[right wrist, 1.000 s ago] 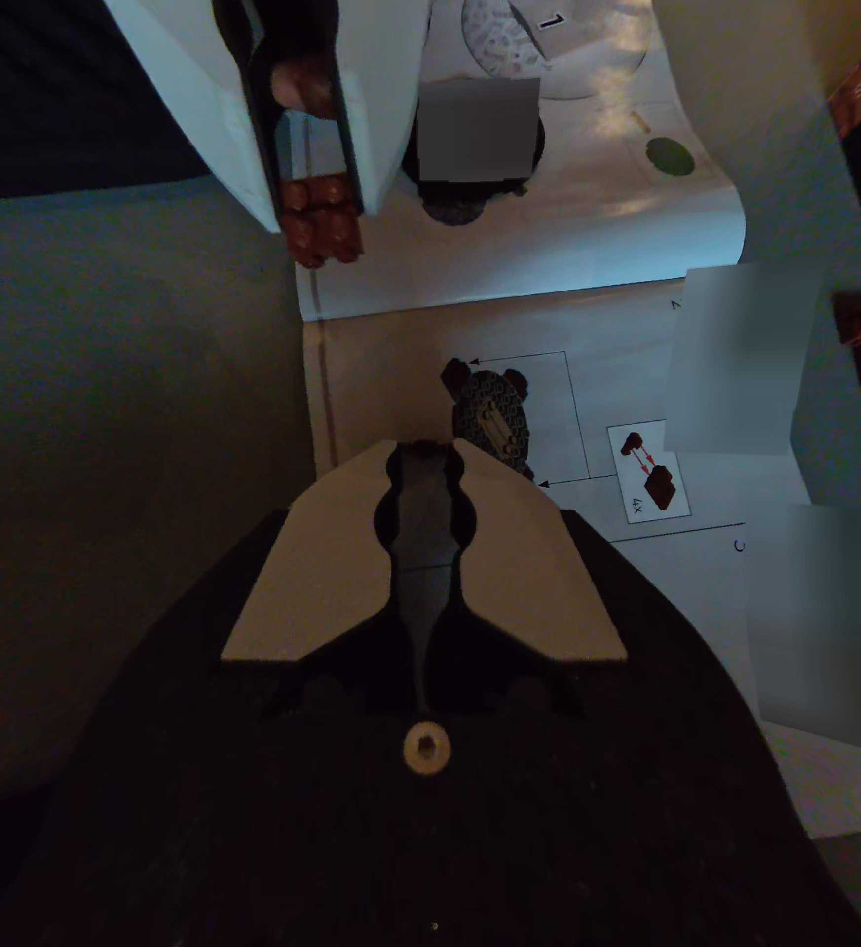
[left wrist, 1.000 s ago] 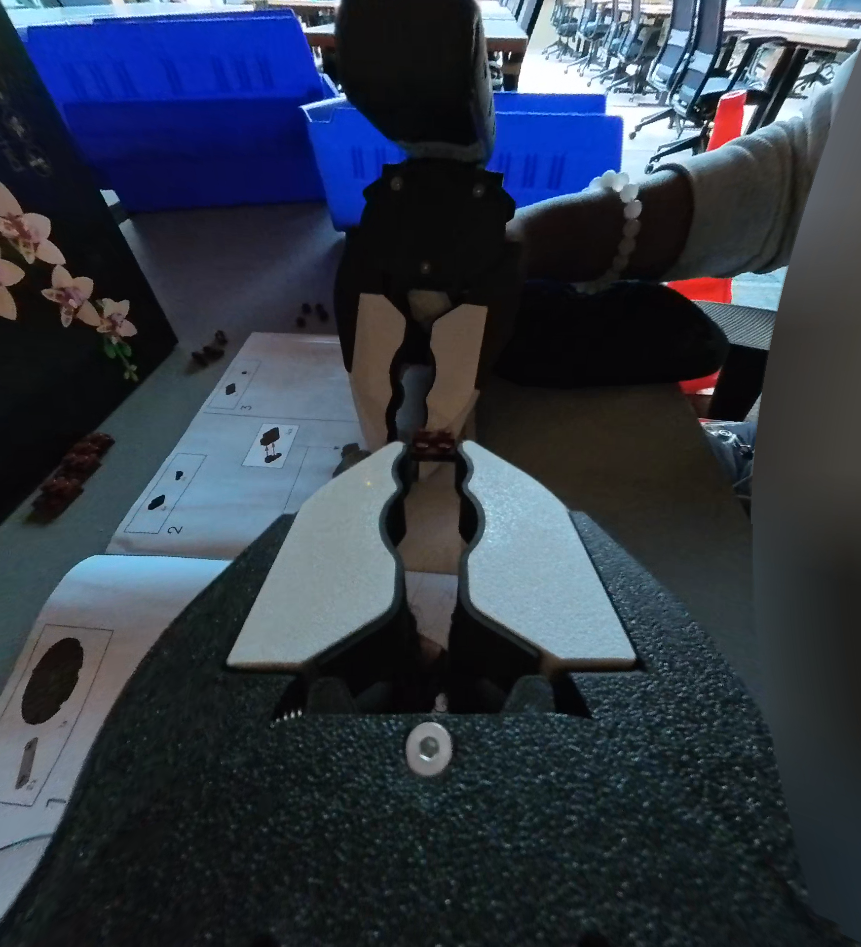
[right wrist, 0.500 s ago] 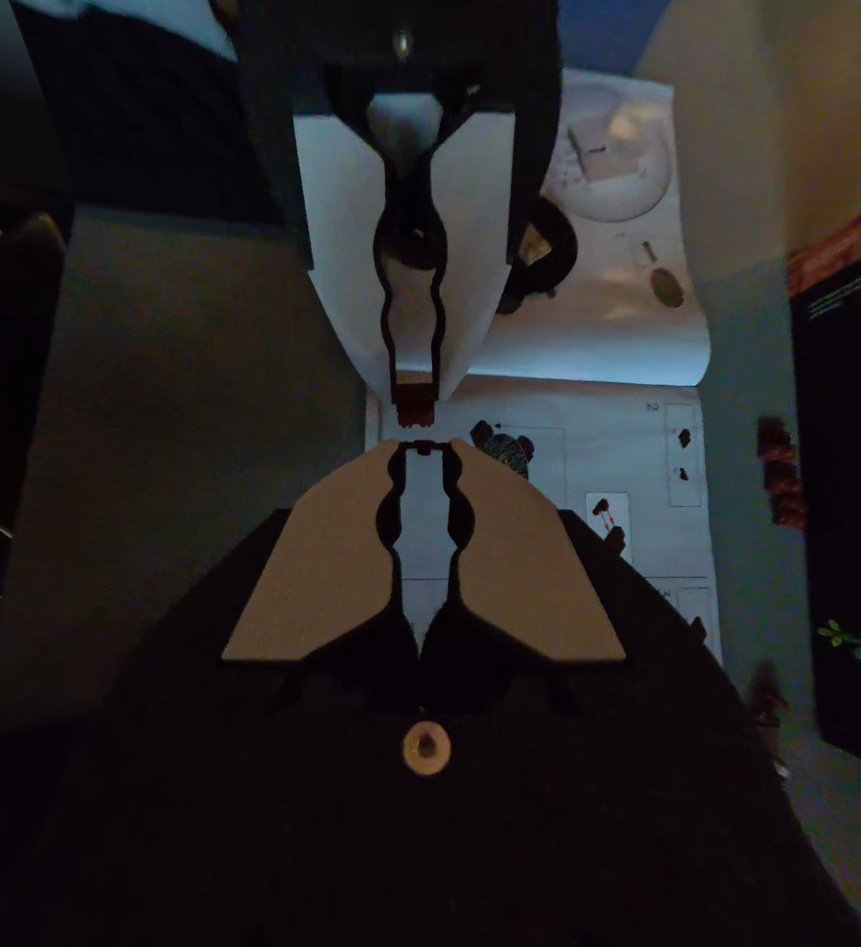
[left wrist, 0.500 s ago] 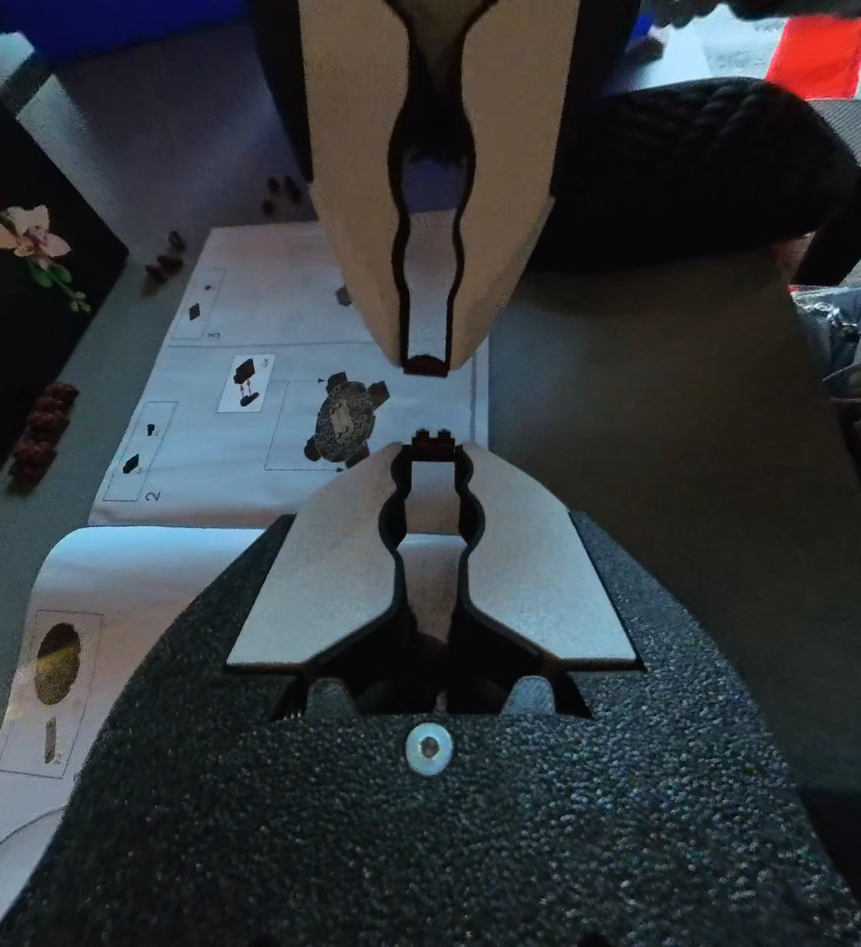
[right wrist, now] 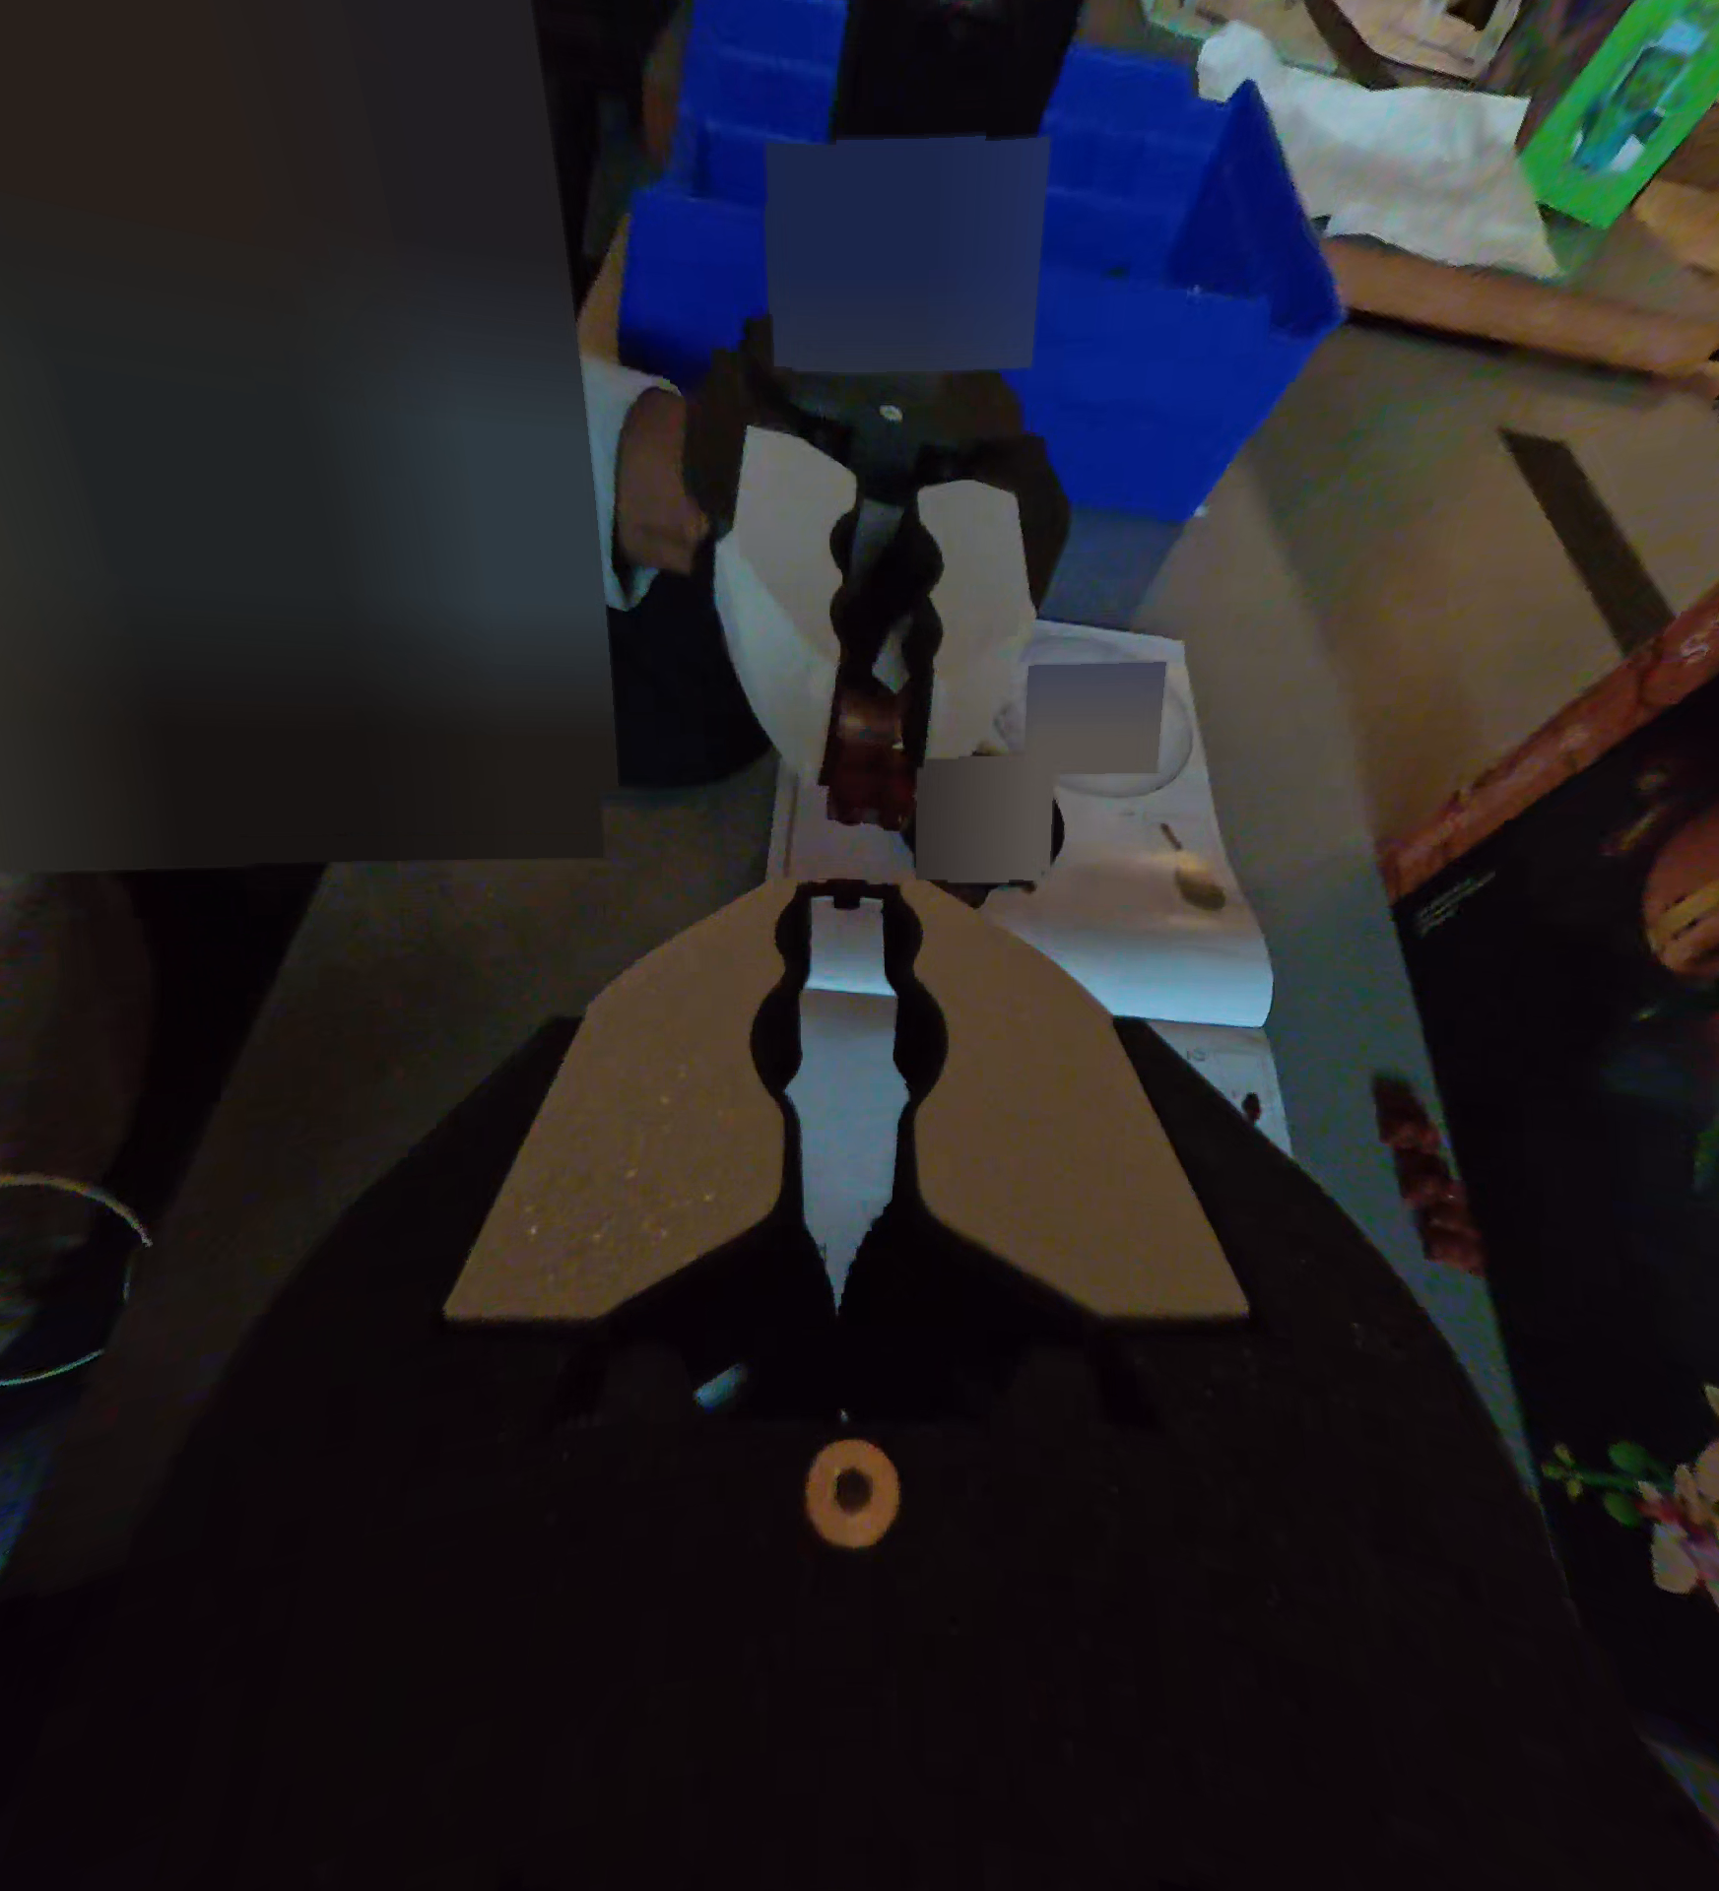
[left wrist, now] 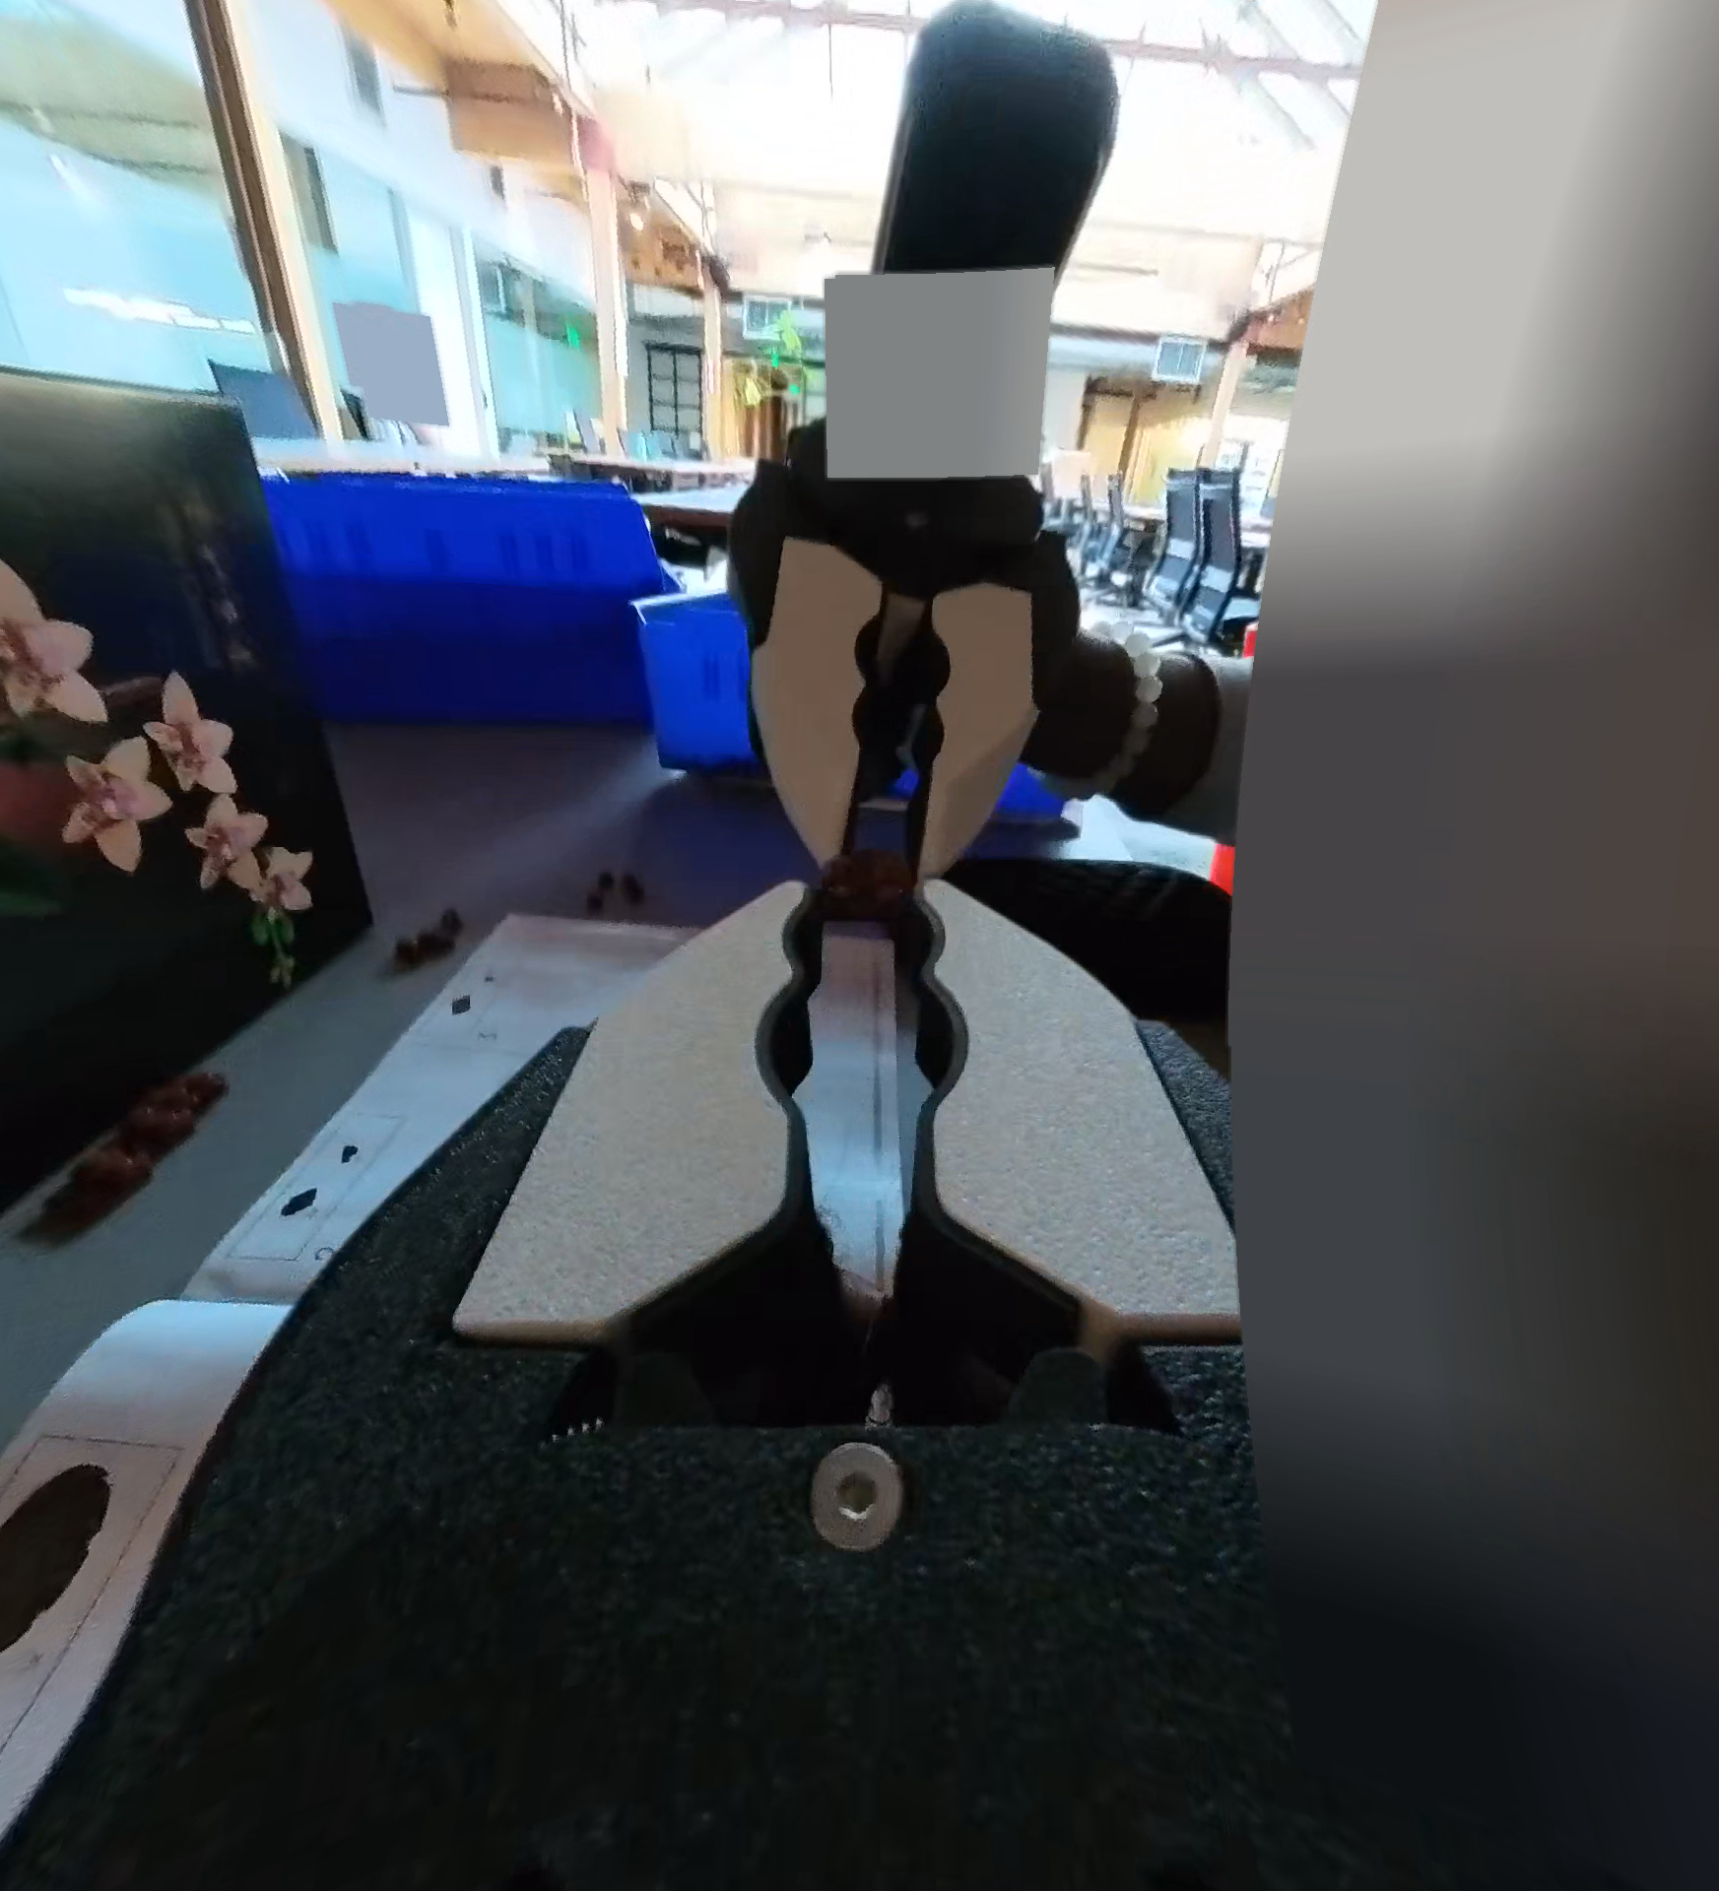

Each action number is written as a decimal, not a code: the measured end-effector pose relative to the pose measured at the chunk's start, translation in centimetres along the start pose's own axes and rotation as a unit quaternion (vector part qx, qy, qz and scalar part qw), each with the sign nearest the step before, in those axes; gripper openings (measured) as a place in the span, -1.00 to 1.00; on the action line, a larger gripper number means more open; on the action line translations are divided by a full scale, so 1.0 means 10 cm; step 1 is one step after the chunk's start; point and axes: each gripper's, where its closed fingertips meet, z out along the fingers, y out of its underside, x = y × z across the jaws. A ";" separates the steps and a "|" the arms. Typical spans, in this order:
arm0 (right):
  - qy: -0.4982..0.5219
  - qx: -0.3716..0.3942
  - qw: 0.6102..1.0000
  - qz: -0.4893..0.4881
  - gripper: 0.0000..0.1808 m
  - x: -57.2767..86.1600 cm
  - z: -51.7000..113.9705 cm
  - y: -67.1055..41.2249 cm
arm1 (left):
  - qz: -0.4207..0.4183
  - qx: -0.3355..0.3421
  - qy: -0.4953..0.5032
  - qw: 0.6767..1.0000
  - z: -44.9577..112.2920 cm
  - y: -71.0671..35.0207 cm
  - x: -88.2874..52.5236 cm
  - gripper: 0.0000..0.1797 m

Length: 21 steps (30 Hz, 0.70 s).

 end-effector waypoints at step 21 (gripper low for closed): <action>-0.001 -0.056 0.998 -0.008 -0.87 0.03 0.09 0.06 | 0.034 -0.046 -0.010 0.998 0.03 0.14 0.00 -0.84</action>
